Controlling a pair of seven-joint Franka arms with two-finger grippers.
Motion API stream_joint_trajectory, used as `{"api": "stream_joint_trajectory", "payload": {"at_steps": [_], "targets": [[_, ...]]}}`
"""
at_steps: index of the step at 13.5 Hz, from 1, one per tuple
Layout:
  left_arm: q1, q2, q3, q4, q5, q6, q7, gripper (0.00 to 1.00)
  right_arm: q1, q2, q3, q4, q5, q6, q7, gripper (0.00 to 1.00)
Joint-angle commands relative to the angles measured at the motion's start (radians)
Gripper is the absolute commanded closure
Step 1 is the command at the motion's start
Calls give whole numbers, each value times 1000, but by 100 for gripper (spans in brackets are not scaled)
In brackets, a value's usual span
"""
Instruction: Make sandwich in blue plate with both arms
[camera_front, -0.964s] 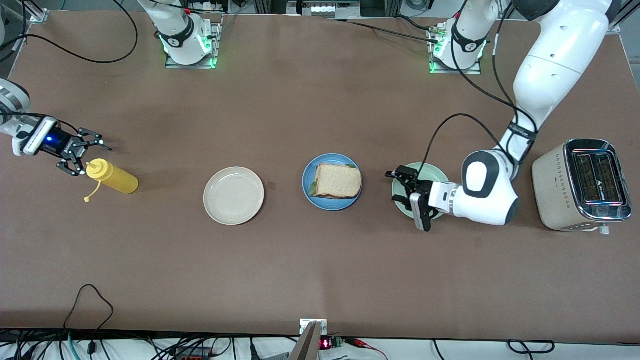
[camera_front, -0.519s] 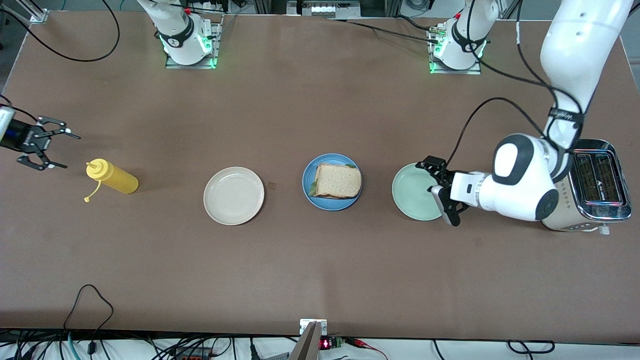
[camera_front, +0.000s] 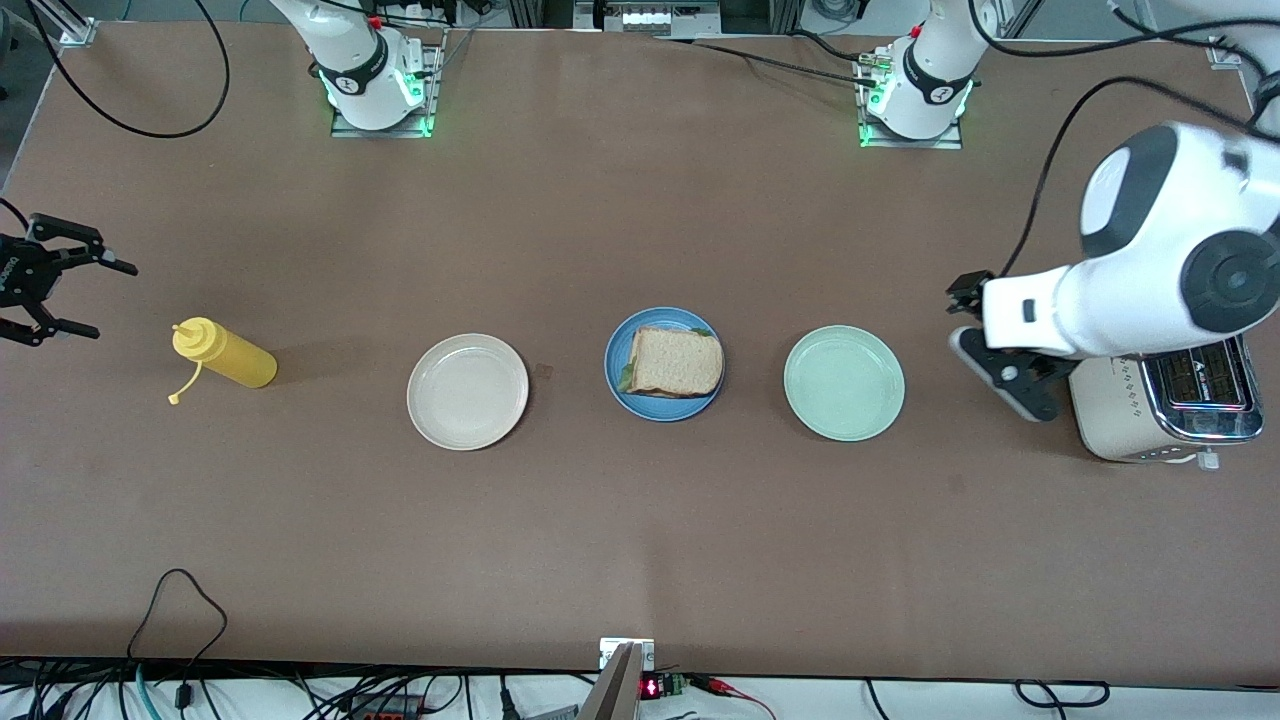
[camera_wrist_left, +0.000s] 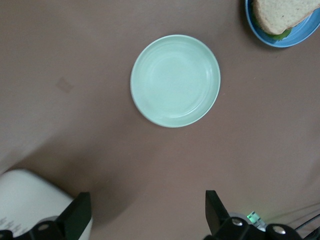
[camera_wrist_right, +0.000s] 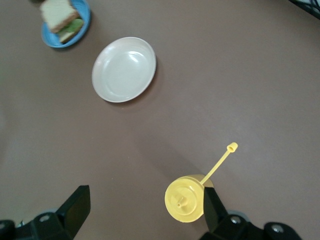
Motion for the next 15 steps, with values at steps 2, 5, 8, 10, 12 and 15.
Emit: {"api": "stream_joint_trajectory", "payload": {"at_steps": [2, 5, 8, 10, 12, 15], "targets": [[-16, 23, 5, 181, 40, -211, -17, 0, 157, -3, -9, 22, -150, 84, 421, 0], [-52, -49, 122, 170, -36, -186, -106, 0, 278, -23, -7, 29, -250, 82, 866, 0], [-206, -208, 375, -51, -188, 4, -325, 0, 310, -40, -13, 74, -276, 11, 1077, 0], [-238, -328, 402, -213, -185, 150, -401, 0, 311, -46, -44, 143, -317, -66, 1077, 0], [-241, -416, 403, -310, -176, 218, -418, 0, 314, -70, -78, 148, -354, -89, 1141, 0], [-241, -445, 391, -343, -167, 210, -419, 0, 314, -118, -65, 133, -402, -194, 1283, 0]]}}
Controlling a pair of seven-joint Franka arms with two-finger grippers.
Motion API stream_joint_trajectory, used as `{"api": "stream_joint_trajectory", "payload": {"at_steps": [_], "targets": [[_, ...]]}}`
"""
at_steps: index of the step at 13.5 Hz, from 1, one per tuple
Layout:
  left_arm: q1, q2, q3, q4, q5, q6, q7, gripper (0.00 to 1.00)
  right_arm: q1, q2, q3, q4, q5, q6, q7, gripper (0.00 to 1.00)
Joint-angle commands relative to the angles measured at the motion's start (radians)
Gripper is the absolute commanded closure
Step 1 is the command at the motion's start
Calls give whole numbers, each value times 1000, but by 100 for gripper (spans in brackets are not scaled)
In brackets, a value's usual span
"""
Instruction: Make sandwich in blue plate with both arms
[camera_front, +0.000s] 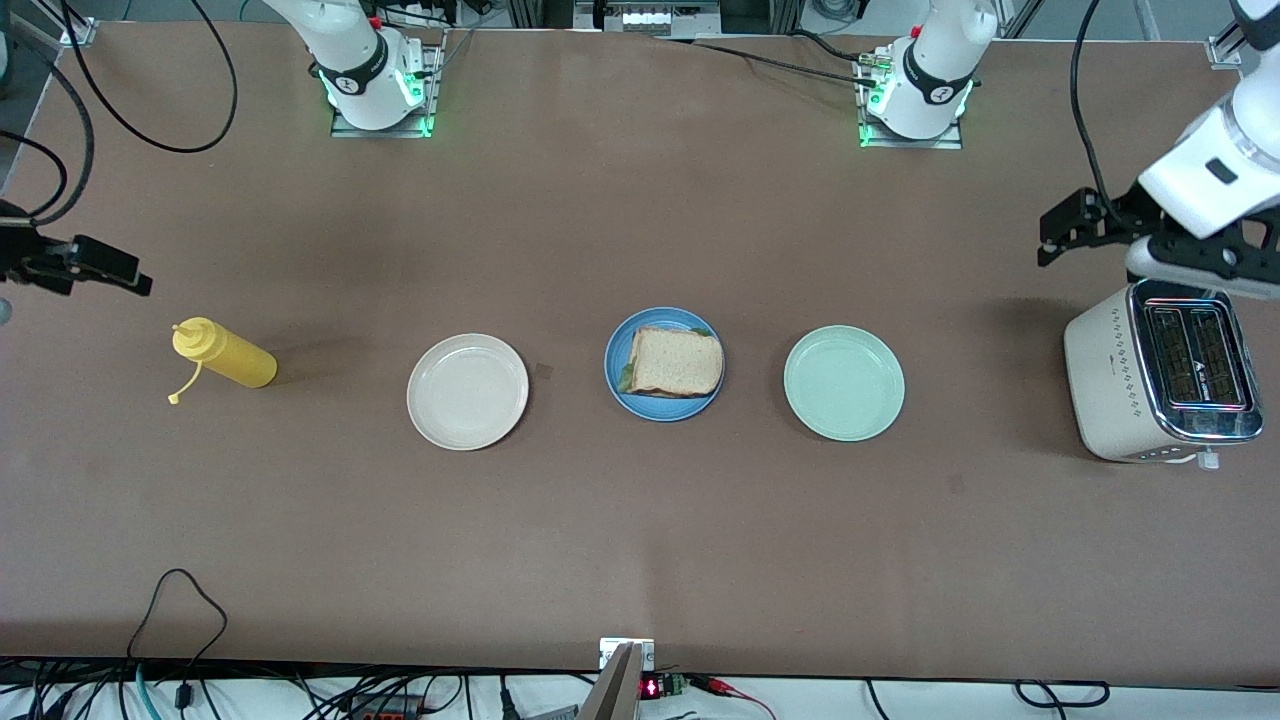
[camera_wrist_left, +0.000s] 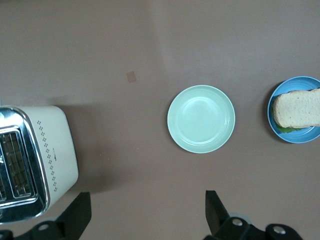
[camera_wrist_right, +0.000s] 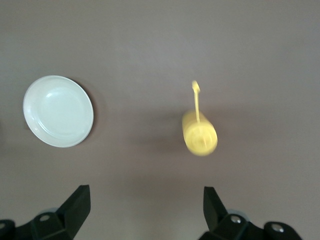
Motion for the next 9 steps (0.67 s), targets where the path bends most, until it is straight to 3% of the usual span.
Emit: {"api": "stream_joint_trajectory", "payload": {"at_steps": [1, 4, 9], "targets": [[-11, -33, 10, -52, 5, 31, -10, 0, 3, -63, 17, -42, -49, -24, 56, 0], [-11, -25, 10, -43, 7, 31, -9, 0, -1, -160, 14, -202, -50, 108, -4, 0], [-11, -22, 10, -43, 7, 31, -10, 0, -5, -164, 8, -170, -49, 51, -17, 0]]}}
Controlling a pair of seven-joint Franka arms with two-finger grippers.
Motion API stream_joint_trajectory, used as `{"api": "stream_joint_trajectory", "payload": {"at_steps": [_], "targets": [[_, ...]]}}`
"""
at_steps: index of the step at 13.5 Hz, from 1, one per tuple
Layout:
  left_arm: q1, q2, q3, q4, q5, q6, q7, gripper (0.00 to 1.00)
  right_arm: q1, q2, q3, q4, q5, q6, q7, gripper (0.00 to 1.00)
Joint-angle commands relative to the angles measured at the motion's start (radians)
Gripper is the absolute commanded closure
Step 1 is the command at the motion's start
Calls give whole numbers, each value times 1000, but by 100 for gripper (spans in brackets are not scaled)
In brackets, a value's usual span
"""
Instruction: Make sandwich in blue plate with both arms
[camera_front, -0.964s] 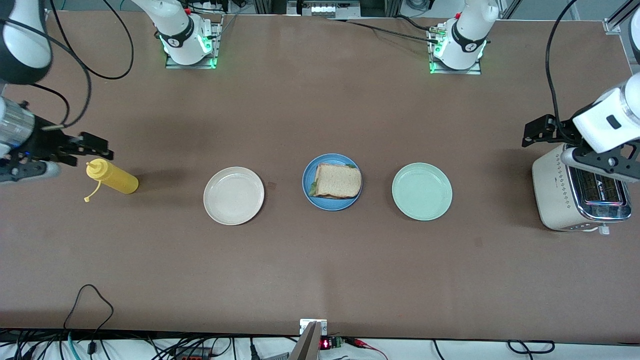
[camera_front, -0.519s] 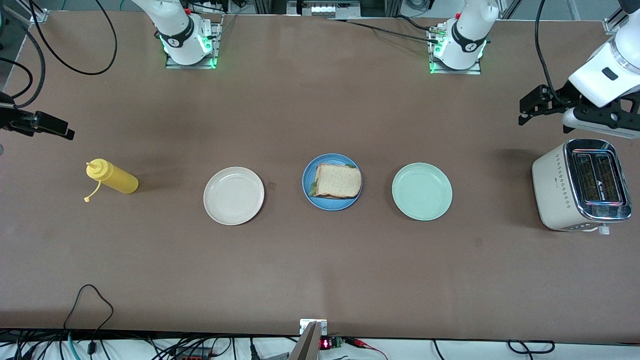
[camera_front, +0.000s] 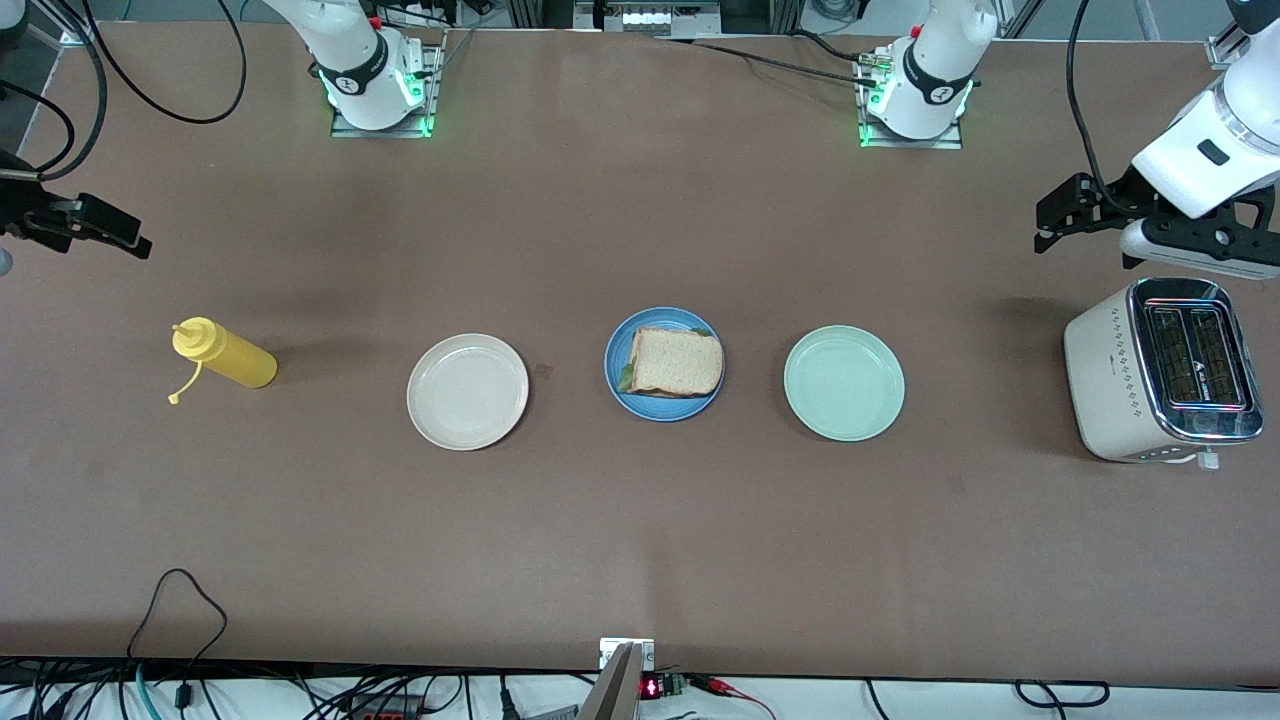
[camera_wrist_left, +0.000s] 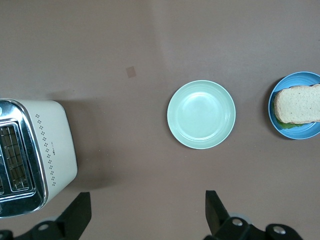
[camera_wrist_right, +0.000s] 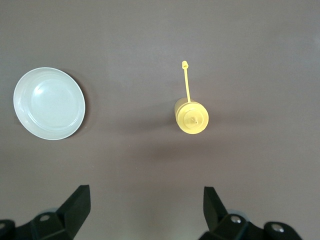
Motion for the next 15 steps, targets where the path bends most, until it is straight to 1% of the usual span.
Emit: {"api": "stream_joint_trajectory", "payload": {"at_steps": [1, 3, 15], "targets": [[-11, -1, 7, -7, 7, 13, -10, 0, -4, -26, 2, -1, -12, -31, -24, 0], [-11, -1, 6, -5, 7, 13, -10, 0, -3, -35, 7, -1, -12, -33, -18, 0], [-11, 1, 7, -5, 7, 13, -8, 0, -4, -21, 4, 19, -9, -24, -17, 0]]}}
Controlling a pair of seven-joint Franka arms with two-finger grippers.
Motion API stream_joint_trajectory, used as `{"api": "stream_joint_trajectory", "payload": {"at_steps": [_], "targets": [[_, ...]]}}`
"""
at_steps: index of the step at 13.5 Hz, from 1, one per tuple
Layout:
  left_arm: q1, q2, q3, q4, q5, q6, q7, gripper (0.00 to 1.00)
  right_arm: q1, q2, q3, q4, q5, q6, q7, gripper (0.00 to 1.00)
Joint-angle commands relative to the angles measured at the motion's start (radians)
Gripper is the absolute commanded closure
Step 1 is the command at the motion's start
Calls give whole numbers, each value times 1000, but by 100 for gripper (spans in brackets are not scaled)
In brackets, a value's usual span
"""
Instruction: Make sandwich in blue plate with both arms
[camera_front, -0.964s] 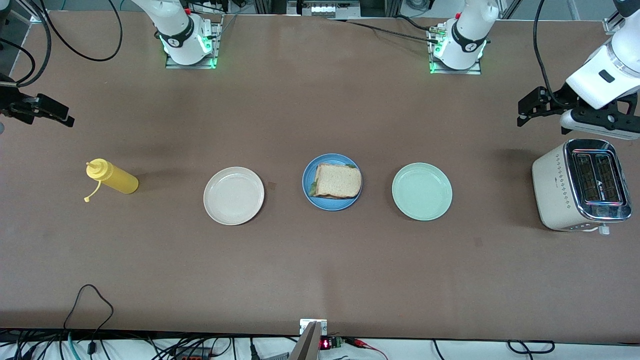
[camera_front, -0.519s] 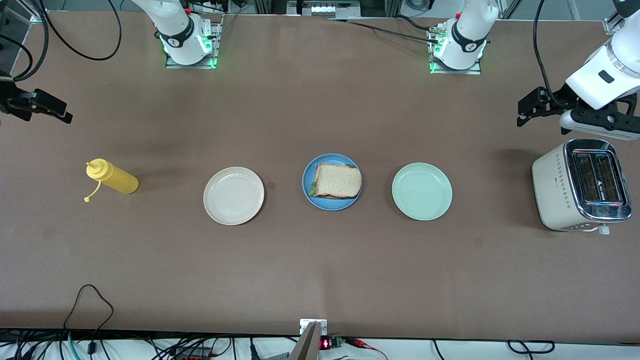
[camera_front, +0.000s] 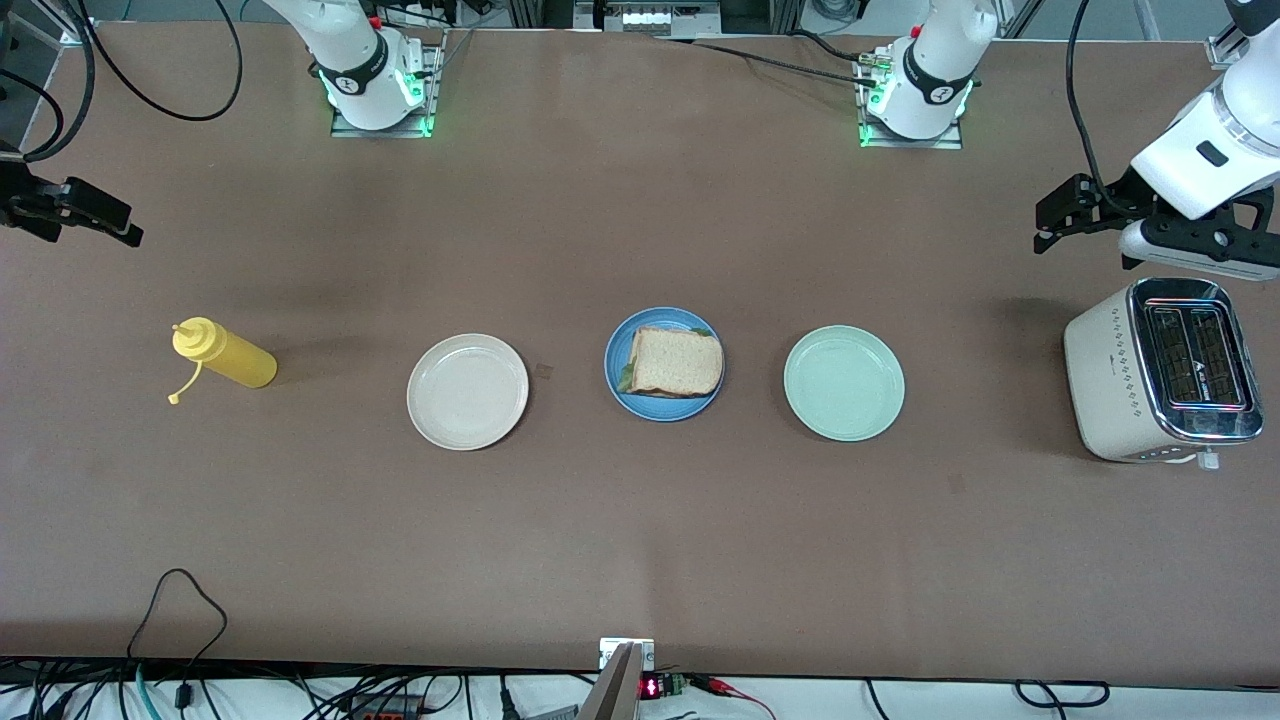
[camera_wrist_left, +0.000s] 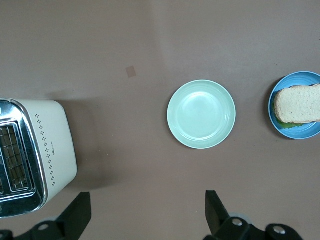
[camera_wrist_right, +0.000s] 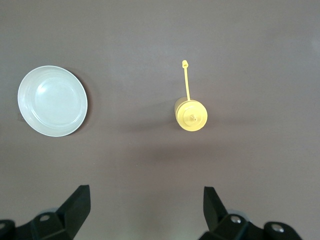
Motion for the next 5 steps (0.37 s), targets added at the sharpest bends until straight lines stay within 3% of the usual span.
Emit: {"api": "stream_joint_trajectory", "payload": {"at_steps": [1, 5], "targets": [[-11, 0, 7, -5, 7, 13, -9, 0, -4, -2, 4, 10, -9, -3, -5, 0], [-11, 15, 12, -4, 7, 13, -5, 0, -41, -4, 38, 12, -7, 0, -3, 0]]}}
